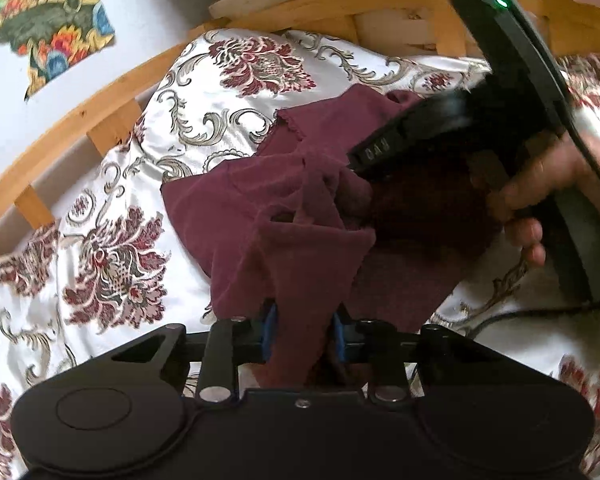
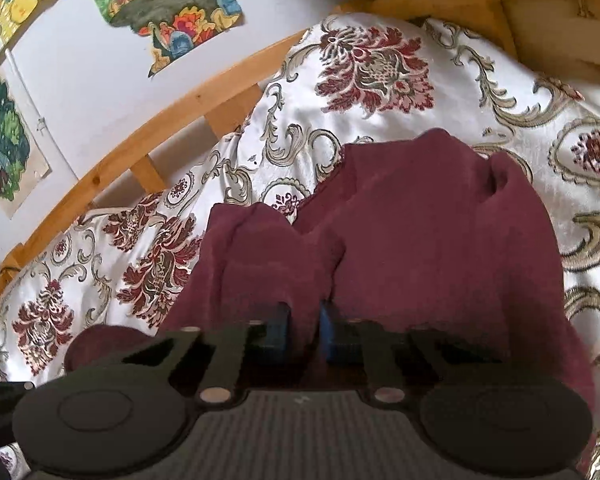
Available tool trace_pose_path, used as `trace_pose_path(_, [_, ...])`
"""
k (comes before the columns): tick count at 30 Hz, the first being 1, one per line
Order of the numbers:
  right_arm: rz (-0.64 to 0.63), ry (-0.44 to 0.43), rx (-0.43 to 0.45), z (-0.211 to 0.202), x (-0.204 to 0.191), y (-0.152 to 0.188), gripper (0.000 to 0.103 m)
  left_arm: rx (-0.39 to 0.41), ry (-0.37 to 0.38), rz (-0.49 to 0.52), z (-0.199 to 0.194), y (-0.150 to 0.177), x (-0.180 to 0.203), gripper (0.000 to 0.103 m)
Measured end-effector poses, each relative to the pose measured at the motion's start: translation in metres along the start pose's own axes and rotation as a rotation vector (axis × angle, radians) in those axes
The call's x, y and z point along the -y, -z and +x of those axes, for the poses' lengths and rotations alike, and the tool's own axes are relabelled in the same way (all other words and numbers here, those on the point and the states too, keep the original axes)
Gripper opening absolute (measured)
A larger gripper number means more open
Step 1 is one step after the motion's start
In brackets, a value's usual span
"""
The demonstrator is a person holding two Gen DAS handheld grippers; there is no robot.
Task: Fold small clothes
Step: 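Lift the shirt with the left gripper while the right gripper moves toward it, then grasp the shirt with the right gripper while the left gripper releases it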
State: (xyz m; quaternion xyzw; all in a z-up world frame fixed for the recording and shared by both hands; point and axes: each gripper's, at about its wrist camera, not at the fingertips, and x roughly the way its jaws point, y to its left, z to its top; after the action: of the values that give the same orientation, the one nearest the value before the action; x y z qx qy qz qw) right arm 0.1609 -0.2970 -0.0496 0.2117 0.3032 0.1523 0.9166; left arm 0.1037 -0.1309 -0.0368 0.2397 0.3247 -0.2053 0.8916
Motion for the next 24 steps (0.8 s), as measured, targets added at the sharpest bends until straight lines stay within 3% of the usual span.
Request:
trace_pose_path(2, [-0.065, 0.032, 0.03, -0.006, -0.009, -0.003, 0.009, 0.008, 0.007, -0.014, -0.003, -0.004, -0.001, 0.022])
trace_pose_path(9, [-0.244, 0.13, 0.145, -0.037, -0.015, -0.017, 0.008, 0.083, 0.041, 0.071, -0.015, -0.019, 0.023, 0.018])
trace_pose_path(17, [-0.259, 0.222, 0.207, -0.068, 0.007, -0.022, 0.007, 0.138, 0.101, 0.146, -0.015, -0.038, 0.054, 0.018])
trace_pose_path(24, [-0.254, 0.286, 0.199, -0.079, 0.016, -0.019, 0.007, 0.147, 0.134, 0.18, -0.013, -0.039, 0.071, 0.018])
